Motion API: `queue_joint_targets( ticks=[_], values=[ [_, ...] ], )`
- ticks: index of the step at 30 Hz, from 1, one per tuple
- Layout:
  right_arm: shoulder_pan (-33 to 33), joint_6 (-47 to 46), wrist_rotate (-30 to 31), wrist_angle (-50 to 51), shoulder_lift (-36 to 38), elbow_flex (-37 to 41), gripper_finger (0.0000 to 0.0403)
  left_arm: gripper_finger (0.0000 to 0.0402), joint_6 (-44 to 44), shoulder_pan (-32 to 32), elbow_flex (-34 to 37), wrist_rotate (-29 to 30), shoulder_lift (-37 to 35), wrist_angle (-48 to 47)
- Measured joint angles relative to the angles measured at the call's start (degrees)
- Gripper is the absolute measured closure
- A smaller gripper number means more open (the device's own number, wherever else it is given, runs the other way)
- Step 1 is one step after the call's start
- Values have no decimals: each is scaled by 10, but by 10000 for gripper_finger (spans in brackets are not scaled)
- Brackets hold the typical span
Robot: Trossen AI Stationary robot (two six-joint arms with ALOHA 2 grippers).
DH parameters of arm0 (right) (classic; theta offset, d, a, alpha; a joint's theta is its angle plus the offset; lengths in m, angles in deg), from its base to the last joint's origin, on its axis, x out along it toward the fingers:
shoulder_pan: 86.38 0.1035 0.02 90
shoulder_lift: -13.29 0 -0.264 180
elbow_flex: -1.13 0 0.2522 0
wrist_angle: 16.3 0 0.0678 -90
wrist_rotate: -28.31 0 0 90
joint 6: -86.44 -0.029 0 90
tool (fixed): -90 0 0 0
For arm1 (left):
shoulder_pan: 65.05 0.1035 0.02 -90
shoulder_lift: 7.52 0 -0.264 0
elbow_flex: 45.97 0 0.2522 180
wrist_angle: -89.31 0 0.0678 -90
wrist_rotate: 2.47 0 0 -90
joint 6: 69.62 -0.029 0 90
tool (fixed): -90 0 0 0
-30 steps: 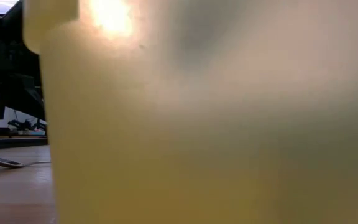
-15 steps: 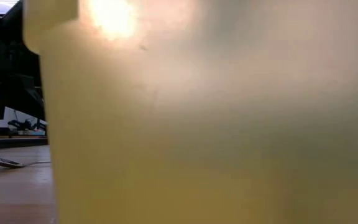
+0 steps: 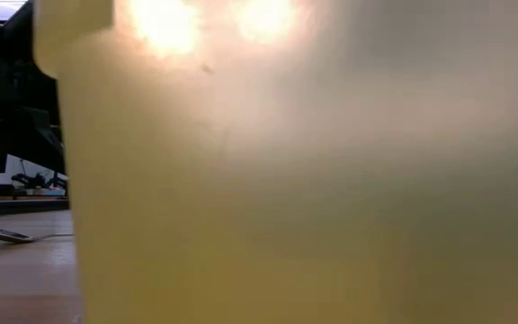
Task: Pick & Place Food Item
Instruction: Put the blue spoon into the yellow bin
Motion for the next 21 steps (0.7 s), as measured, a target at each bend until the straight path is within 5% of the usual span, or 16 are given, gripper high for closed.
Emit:
queue_joint_targets(
  ticks=[9,21],
  values=[
    [8,-37,8,-247,0,121,381,228,1,0,0,0,0,0],
    [8,-93,9,-280,-21,164,381,228,1,0,0,0,0,0]
  ],
)
